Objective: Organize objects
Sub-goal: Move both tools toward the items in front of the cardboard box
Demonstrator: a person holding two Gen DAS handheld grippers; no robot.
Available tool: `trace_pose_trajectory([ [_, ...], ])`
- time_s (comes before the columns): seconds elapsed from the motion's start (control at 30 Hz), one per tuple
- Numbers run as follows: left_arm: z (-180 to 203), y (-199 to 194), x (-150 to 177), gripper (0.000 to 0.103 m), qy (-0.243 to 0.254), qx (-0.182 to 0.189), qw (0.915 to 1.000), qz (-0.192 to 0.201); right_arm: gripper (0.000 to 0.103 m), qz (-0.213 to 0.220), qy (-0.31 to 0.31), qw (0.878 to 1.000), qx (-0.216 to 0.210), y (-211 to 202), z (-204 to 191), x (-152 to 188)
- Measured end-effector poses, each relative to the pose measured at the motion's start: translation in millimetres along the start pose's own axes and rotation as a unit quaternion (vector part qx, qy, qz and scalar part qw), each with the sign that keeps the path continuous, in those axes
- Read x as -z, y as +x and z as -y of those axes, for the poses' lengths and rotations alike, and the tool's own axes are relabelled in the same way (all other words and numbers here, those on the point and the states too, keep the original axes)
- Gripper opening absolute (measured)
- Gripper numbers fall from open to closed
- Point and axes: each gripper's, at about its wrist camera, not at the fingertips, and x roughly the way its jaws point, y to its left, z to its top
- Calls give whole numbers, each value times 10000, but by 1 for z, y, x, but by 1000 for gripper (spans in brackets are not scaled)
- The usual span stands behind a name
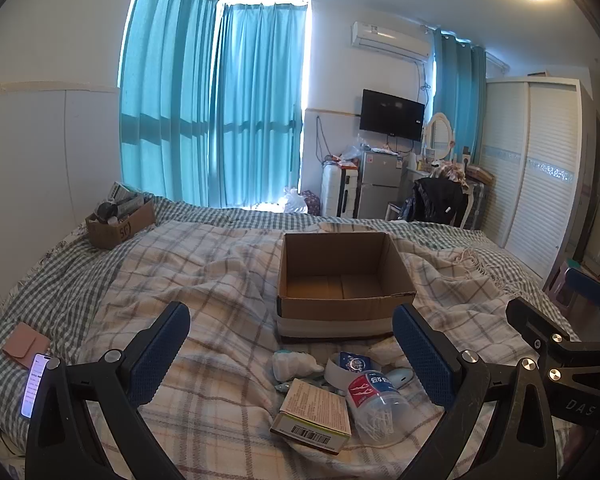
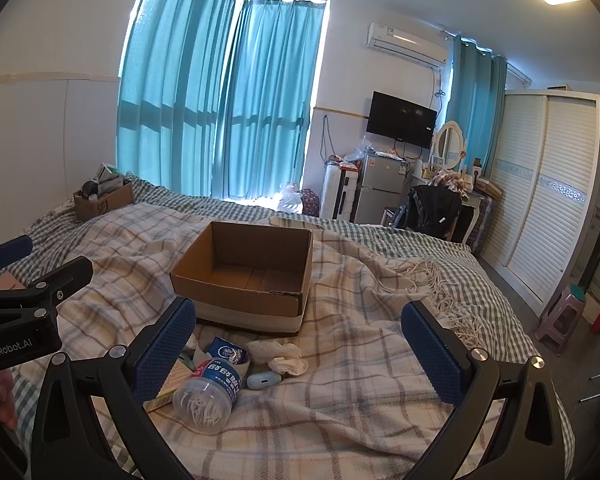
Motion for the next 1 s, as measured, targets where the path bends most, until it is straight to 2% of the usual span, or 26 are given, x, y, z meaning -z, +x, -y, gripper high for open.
trace_pose_trajectory([
  [1.0,-1,-1,-1,103,29,-70,9999,-66,103,11,-77,9999,81,0,-1,0],
])
